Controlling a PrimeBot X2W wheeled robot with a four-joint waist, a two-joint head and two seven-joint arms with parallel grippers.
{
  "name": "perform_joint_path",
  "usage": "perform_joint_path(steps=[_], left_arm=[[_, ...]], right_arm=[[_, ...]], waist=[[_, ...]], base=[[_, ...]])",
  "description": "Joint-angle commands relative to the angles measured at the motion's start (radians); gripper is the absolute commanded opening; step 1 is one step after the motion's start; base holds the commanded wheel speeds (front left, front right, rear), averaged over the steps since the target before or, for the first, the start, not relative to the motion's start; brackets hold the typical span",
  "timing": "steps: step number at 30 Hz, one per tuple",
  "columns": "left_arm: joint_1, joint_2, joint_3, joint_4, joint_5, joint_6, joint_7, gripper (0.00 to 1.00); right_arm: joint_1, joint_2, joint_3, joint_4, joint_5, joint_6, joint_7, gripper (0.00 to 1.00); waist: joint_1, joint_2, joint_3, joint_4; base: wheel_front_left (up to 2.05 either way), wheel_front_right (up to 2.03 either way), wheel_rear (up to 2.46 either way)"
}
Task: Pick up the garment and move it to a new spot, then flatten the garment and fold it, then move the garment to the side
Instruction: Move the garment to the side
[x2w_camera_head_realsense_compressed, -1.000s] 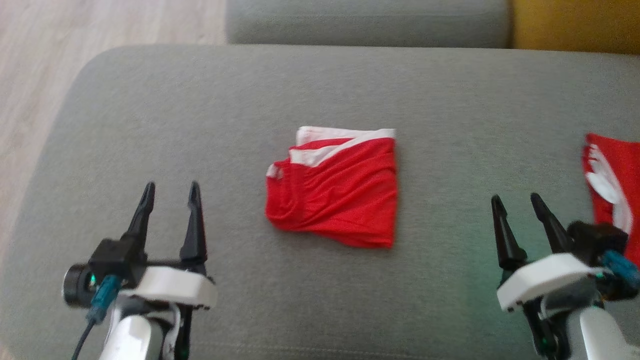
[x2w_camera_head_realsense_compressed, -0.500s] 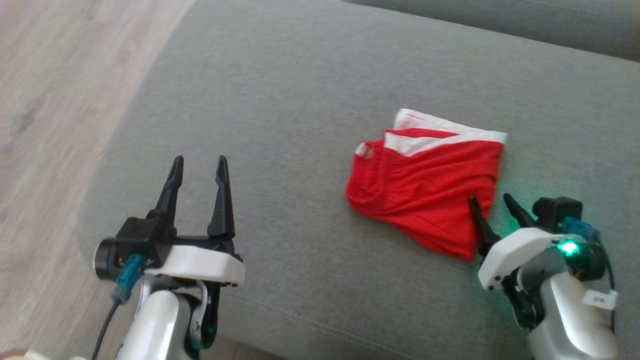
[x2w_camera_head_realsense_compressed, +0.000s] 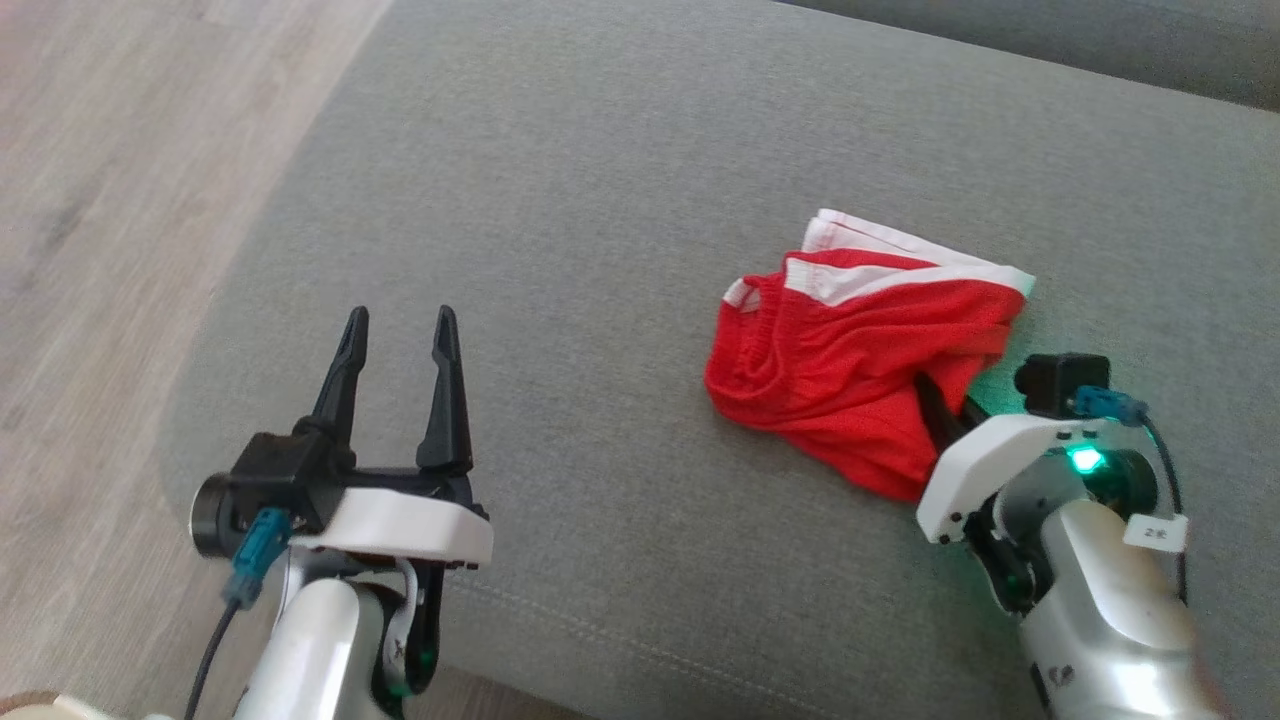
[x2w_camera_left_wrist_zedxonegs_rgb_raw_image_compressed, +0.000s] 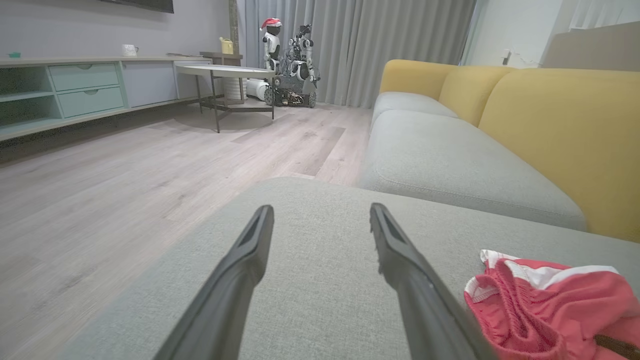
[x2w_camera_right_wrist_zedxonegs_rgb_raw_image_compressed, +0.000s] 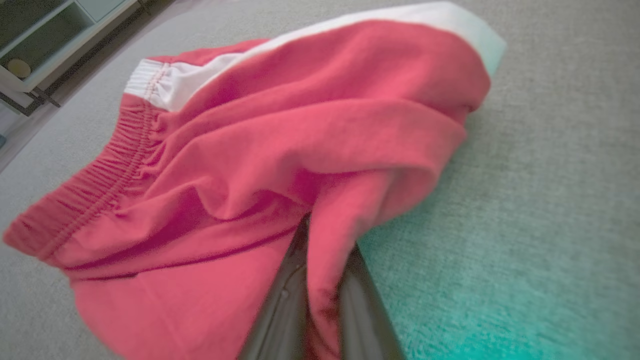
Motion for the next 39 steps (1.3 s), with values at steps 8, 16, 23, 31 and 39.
perform_joint_path(steps=[8,16,23,31,39], left_arm=[[-0.043,0.002,0.051,-0.046,0.021,-0.009,-0.012,1.00],[-0.053,0.011,0.066,-0.066,0.039,-0.017,-0.012,1.00],[-0.067,0.024,0.066,-0.071,0.052,-0.026,-0.012,1.00],[-0.103,0.041,0.053,-0.075,0.063,-0.039,-0.012,1.00],[-0.146,0.053,0.033,-0.081,0.077,-0.046,-0.001,1.00]], right_arm=[[-0.020,-0.044,0.148,-0.060,0.004,-0.001,-0.021,0.00],[-0.009,-0.150,0.289,-0.191,0.047,-0.001,0.015,0.00],[0.009,-0.260,0.355,-0.308,0.104,-0.001,0.080,0.00],[0.001,-0.397,0.359,-0.411,0.184,-0.001,0.173,0.00],[-0.107,-0.533,0.360,-0.377,0.182,-0.001,0.203,0.00]], waist=[[0.0000,0.0000,0.003,-0.132],[0.0000,0.0000,0.023,-0.317],[0.0000,0.0000,0.040,-0.449],[0.0000,0.0000,0.092,-0.585],[0.0000,0.0000,0.154,-0.618]], base=[[0.00,0.00,0.00],[0.00,0.00,0.00],[0.00,0.00,0.00],[0.00,0.00,0.00],[0.00,0.00,0.00]])
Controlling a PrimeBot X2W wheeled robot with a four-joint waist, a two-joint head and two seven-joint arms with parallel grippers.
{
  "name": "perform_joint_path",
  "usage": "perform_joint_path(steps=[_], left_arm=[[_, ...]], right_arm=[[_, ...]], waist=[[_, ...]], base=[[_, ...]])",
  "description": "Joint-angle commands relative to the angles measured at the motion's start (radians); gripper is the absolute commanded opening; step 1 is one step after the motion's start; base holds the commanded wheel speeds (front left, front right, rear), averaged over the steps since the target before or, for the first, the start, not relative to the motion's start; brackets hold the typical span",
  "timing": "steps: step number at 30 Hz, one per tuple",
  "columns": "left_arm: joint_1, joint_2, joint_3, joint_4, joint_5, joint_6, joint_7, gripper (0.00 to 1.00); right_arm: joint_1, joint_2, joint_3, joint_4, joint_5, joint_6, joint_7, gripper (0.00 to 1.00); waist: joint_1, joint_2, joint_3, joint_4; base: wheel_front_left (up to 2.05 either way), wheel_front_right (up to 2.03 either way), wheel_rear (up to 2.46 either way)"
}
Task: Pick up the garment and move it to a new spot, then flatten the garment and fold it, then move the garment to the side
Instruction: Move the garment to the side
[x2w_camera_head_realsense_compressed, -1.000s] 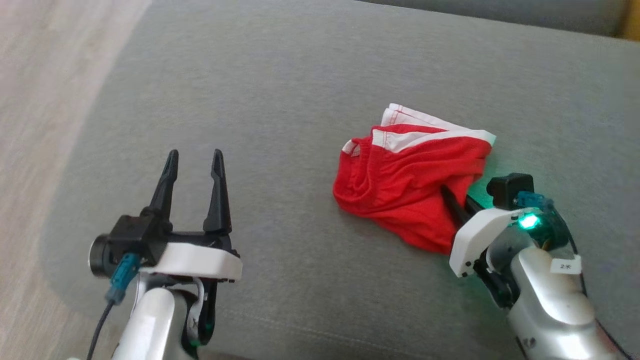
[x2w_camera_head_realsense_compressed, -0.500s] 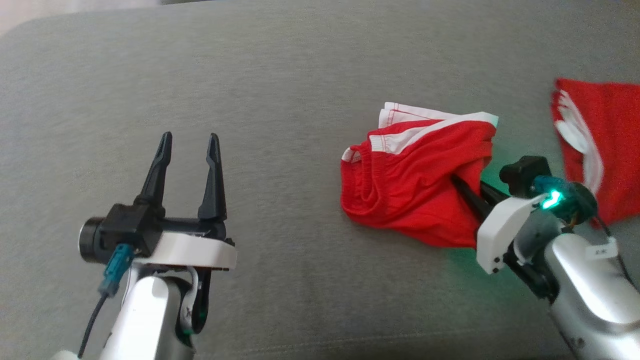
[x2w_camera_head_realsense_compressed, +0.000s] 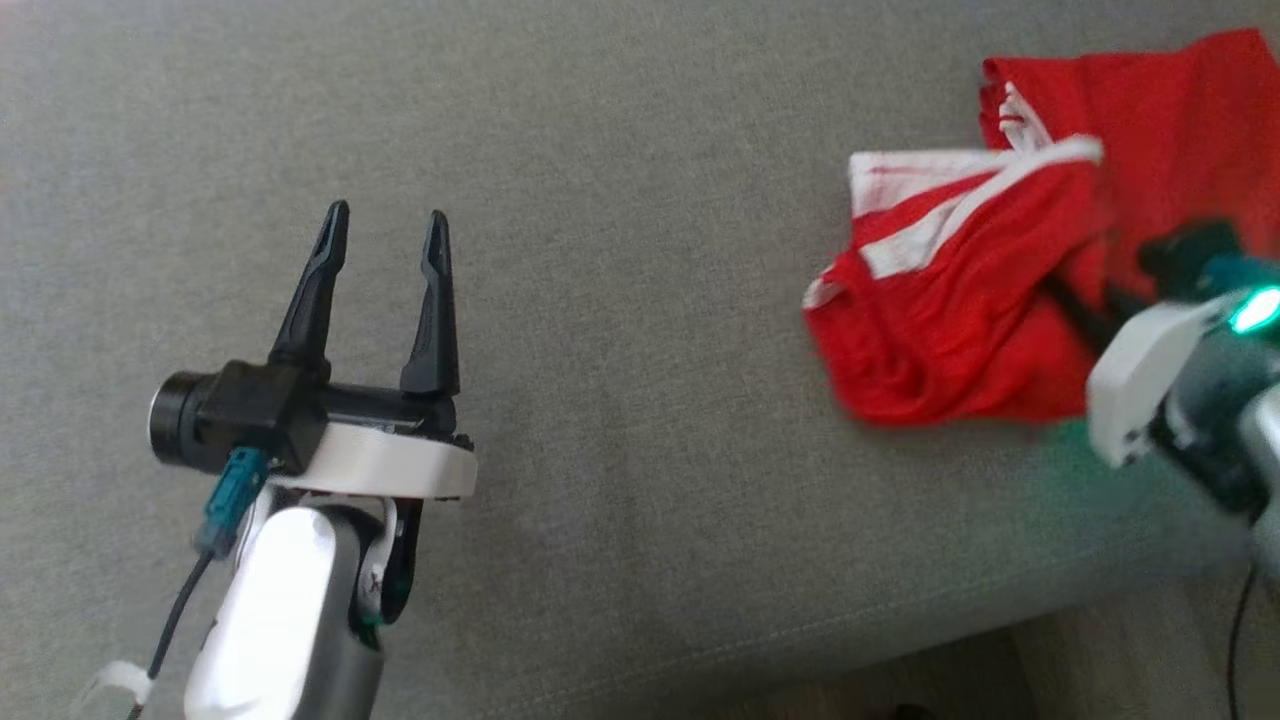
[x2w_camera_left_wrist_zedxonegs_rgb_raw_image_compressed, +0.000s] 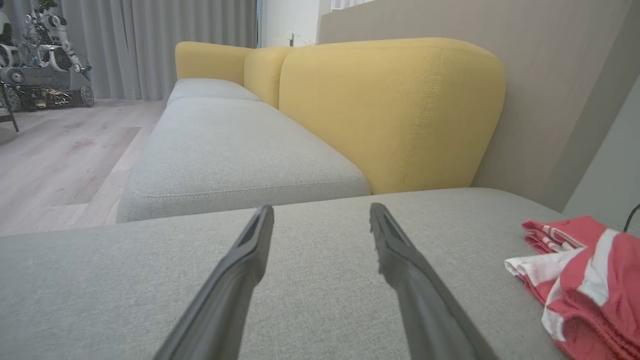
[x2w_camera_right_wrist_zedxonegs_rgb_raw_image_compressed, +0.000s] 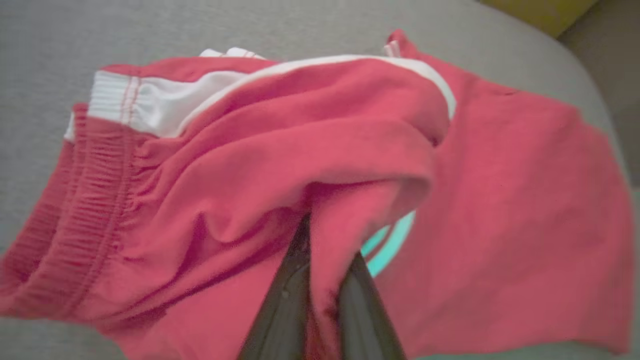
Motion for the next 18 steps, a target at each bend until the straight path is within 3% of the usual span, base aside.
perform_joint_path(steps=[1,11,18], left_arm=[[-0.036,0.018,0.028,-0.039,0.015,-0.002,0.005,1.00],[-0.085,0.034,0.022,-0.048,0.022,-0.006,0.011,1.00],[-0.124,0.043,0.012,-0.056,0.029,-0.012,0.017,1.00]], right_arm=[[-0.034,-0.054,0.002,-0.023,-0.004,-0.001,0.001,0.00],[-0.201,-0.251,0.007,0.017,-0.004,-0.001,-0.021,0.00],[-0.310,-0.277,0.009,0.124,-0.044,-0.001,-0.027,0.00]], waist=[[0.0000,0.0000,0.021,-0.010],[0.0000,0.0000,0.103,-0.015],[0.0000,0.0000,0.159,-0.028]], base=[[0.00,0.00,0.00],[0.00,0.00,0.00],[0.00,0.00,0.00]])
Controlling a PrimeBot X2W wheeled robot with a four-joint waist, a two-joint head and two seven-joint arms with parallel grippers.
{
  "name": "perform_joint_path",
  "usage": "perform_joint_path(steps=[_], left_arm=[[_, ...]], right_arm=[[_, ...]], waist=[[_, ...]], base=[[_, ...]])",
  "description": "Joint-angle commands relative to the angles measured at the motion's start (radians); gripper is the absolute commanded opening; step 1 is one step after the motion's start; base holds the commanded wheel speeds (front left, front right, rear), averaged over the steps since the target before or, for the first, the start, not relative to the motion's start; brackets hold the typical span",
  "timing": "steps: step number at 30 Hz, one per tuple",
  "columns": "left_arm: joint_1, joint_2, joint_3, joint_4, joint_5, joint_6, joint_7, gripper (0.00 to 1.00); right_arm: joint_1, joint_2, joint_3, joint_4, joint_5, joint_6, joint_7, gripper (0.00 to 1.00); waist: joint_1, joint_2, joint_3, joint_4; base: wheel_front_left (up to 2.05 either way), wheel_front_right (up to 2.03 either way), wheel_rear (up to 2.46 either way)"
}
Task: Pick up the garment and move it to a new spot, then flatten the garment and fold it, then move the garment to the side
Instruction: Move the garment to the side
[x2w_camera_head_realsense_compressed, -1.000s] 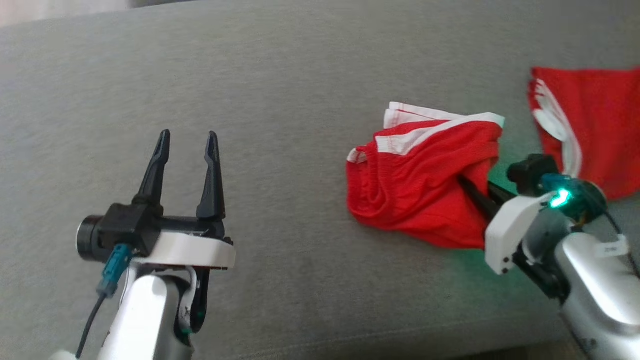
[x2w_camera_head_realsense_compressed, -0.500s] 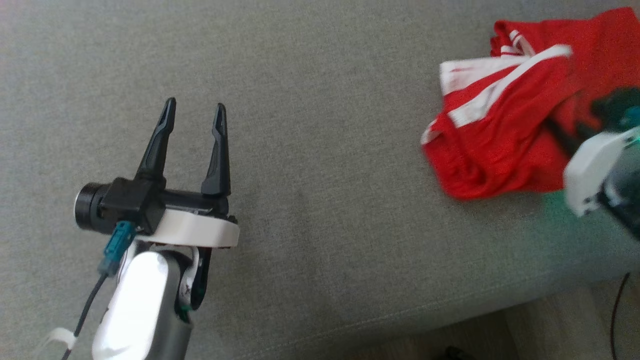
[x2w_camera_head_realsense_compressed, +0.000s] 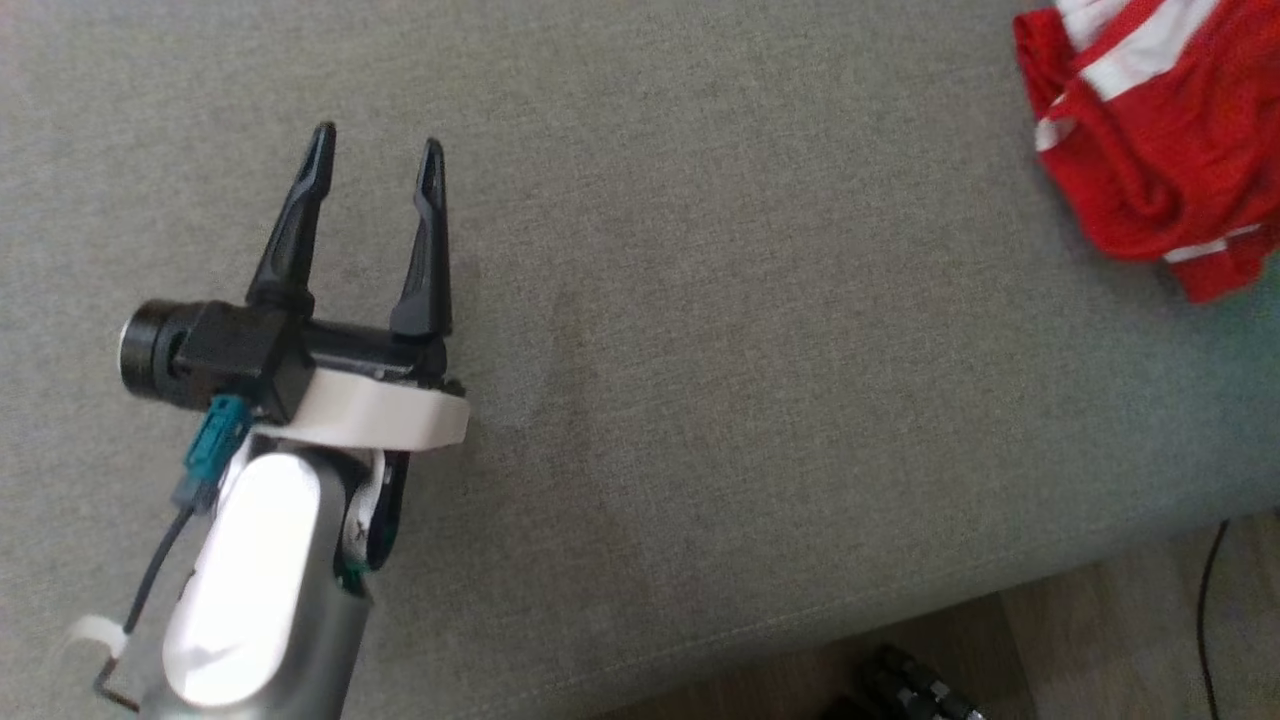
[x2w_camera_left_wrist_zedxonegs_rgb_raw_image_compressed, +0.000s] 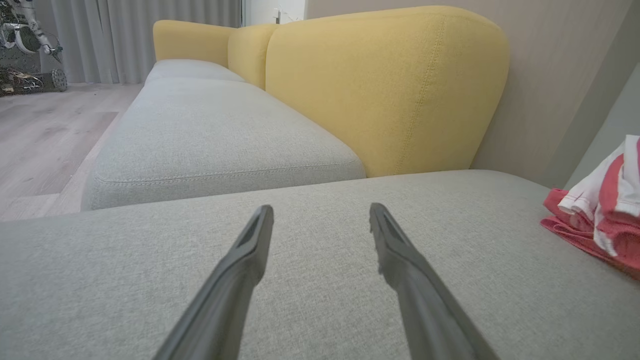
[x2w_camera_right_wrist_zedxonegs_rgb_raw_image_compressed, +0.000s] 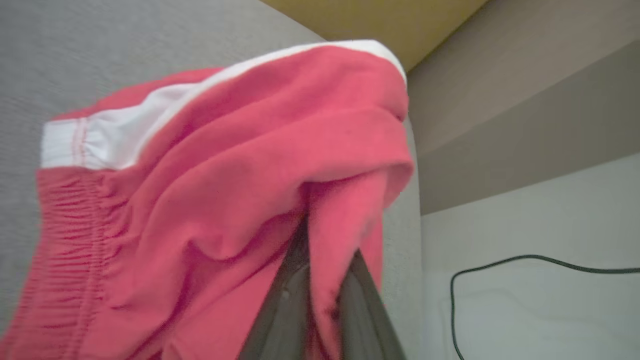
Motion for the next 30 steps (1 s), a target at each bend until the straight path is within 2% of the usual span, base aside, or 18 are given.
perform_joint_path(steps=[1,8,9,10,12,13,14,19,23,26,30], left_arm=[[-0.037,0.017,0.020,-0.037,0.009,-0.004,0.002,1.00],[-0.080,0.016,0.001,-0.031,0.015,-0.013,0.001,1.00],[-0.080,0.016,0.001,-0.031,0.015,-0.013,0.001,1.00],[-0.084,0.016,0.000,-0.028,0.015,-0.014,0.000,1.00],[-0.089,0.017,-0.001,-0.023,0.013,-0.016,-0.001,1.00],[-0.090,0.018,-0.001,-0.021,0.012,-0.015,-0.002,1.00],[-0.091,0.019,-0.001,-0.019,0.011,-0.015,-0.003,1.00],[-0.079,0.024,0.003,-0.006,0.005,-0.012,-0.007,1.00],[-0.064,0.029,0.007,0.000,-0.002,-0.008,-0.010,1.00],[-0.046,0.032,0.010,0.007,-0.009,-0.005,-0.013,1.00],[-0.003,0.032,0.013,0.013,-0.016,0.007,-0.015,1.00]], right_arm=[[-0.007,-0.033,-0.015,0.016,-0.015,-0.001,-0.004,0.00],[-0.041,0.076,-0.108,0.198,-0.059,-0.001,-0.050,0.00],[-0.041,0.076,-0.108,0.198,-0.059,-0.001,-0.050,0.00],[-0.042,0.091,-0.123,0.223,-0.067,-0.001,-0.055,0.11],[-0.043,0.120,-0.150,0.263,-0.077,-0.001,-0.075,0.46],[-0.044,0.134,-0.165,0.283,-0.080,-0.001,-0.084,0.80],[-0.044,0.147,-0.179,0.303,-0.087,-0.001,-0.091,1.00],[-0.036,0.212,-0.272,0.372,-0.118,-0.001,-0.131,1.00],[-0.013,0.267,-0.366,0.366,-0.150,-0.001,-0.185,1.00],[0.027,0.316,-0.430,0.316,-0.170,-0.001,-0.222,1.00],[0.129,0.402,-0.486,0.163,-0.202,-0.001,-0.245,1.00]], waist=[[0.0000,0.0000,0.017,-0.004],[0.0000,0.0000,0.050,0.002],[0.0000,0.0000,0.050,0.002],[0.0000,0.0000,0.053,0.003],[0.0000,0.0000,0.055,0.004],[0.0000,0.0000,0.055,0.003],[0.0000,0.0000,0.055,0.002],[0.0000,0.0000,0.034,-0.006],[0.0000,0.0000,0.002,-0.010],[0.0000,0.0000,-0.031,-0.008],[0.0000,0.0000,-0.087,-0.002]], base=[[0.00,0.00,0.00],[0.00,0.00,0.00],[0.00,0.00,0.00],[0.00,0.00,0.00],[0.00,0.00,0.00],[0.00,0.00,0.00],[0.00,0.00,0.00],[0.00,0.00,0.00],[0.00,0.00,0.00],[0.00,0.00,0.00],[0.00,0.00,0.00]])
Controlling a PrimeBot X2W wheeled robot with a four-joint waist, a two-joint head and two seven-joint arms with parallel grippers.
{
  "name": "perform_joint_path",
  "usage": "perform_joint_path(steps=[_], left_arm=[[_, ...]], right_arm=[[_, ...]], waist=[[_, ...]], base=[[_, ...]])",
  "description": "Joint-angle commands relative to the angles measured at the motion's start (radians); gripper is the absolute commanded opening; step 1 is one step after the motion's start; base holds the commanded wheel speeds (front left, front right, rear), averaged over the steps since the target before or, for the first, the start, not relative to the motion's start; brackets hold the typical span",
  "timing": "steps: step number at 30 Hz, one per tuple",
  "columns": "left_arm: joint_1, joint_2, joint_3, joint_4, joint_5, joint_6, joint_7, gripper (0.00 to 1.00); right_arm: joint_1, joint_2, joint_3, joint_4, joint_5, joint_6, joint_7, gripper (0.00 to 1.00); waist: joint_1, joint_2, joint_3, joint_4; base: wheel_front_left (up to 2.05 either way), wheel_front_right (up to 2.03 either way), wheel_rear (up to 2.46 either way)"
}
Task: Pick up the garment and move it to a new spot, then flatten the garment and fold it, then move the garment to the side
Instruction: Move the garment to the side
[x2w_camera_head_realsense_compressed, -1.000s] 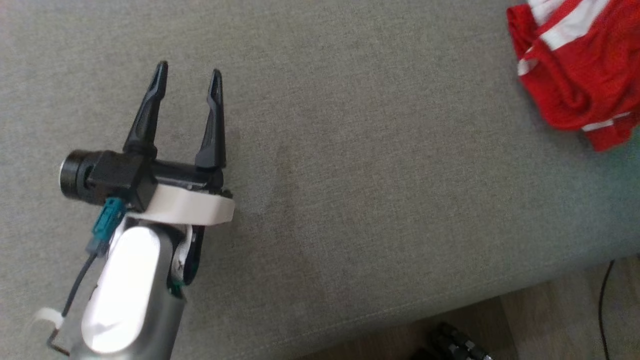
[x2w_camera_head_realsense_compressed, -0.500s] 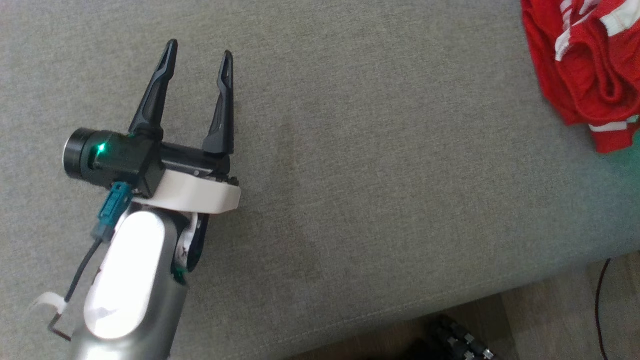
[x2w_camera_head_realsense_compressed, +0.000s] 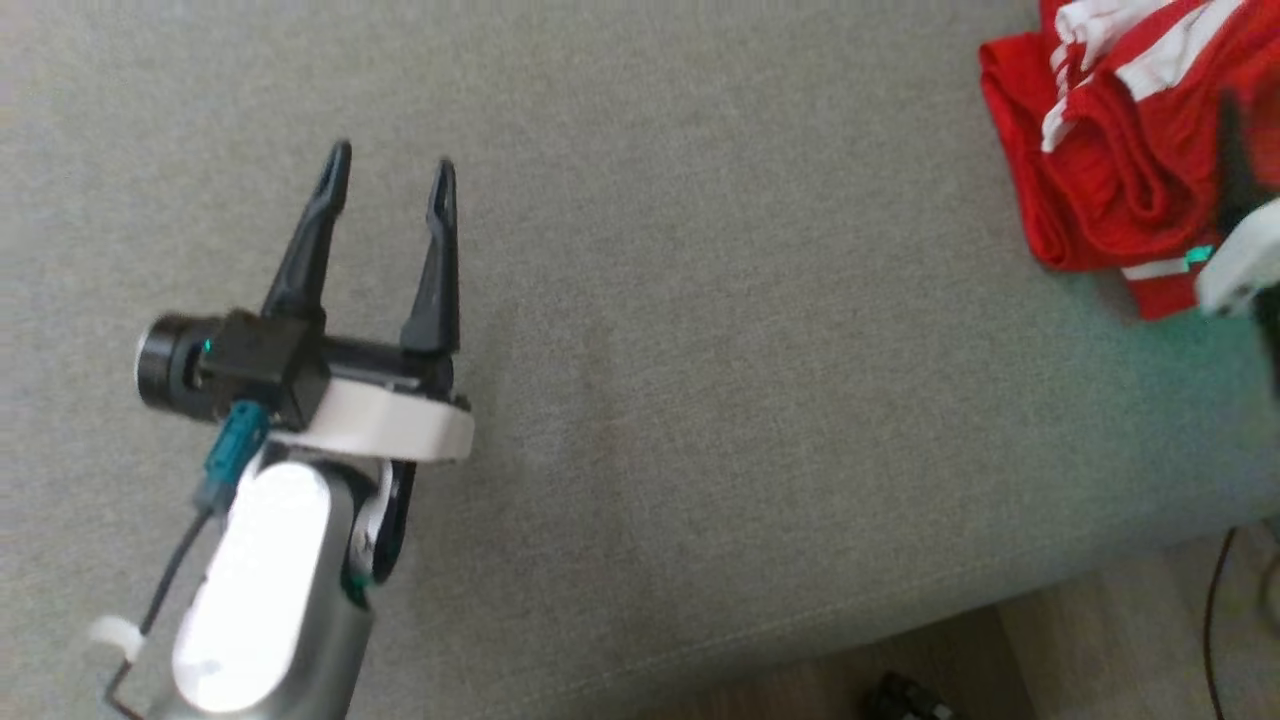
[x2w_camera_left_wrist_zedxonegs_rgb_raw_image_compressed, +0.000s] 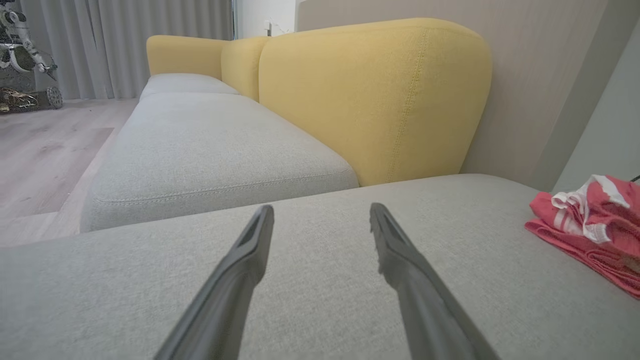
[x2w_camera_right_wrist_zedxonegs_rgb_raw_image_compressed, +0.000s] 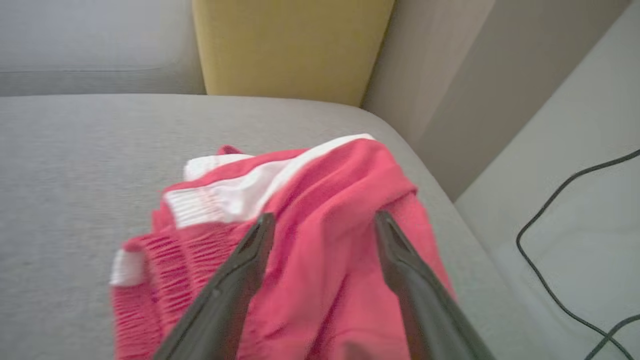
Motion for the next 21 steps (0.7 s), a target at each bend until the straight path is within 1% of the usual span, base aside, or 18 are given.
perform_joint_path(steps=[1,5,8,11,13,16,21], left_arm=[[0.019,0.021,0.039,-0.024,-0.009,0.008,-0.006,1.00],[0.064,0.021,0.047,-0.026,-0.020,0.024,-0.007,1.00],[0.093,0.021,0.055,-0.030,-0.029,0.035,-0.008,1.00],[0.119,0.024,0.066,-0.034,-0.037,0.047,-0.008,1.00],[0.135,0.025,0.070,-0.034,-0.042,0.054,-0.008,1.00],[0.161,0.028,0.080,-0.034,-0.050,0.063,-0.007,1.00],[0.210,0.037,0.096,-0.033,-0.065,0.078,-0.006,1.00]], right_arm=[[0.061,0.012,-0.010,-0.087,-0.019,-0.001,-0.001,1.00],[0.192,0.104,-0.050,-0.308,-0.047,-0.001,0.021,1.00],[0.285,0.169,-0.057,-0.466,-0.062,-0.001,0.044,1.00],[0.356,0.227,-0.053,-0.585,-0.073,-0.001,0.062,1.00],[0.390,0.260,-0.043,-0.636,-0.077,-0.001,0.068,1.00],[0.425,0.292,-0.019,-0.678,-0.076,-0.001,0.070,1.00],[0.469,0.319,0.020,-0.690,-0.070,-0.001,0.053,1.00]], waist=[[0.0000,0.0000,-0.046,0.008],[0.0000,0.0000,-0.097,0.030],[0.0000,0.0000,-0.129,0.057],[0.0000,0.0000,-0.155,0.086],[0.0000,0.0000,-0.177,0.114],[0.0000,0.0000,-0.205,0.152],[0.0000,0.0000,-0.253,0.202]], base=[[0.00,0.00,0.00],[0.00,0.00,0.00],[0.00,0.00,0.00],[0.00,0.00,0.00],[0.00,0.00,0.00],[0.00,0.00,0.00],[0.00,0.00,0.00]])
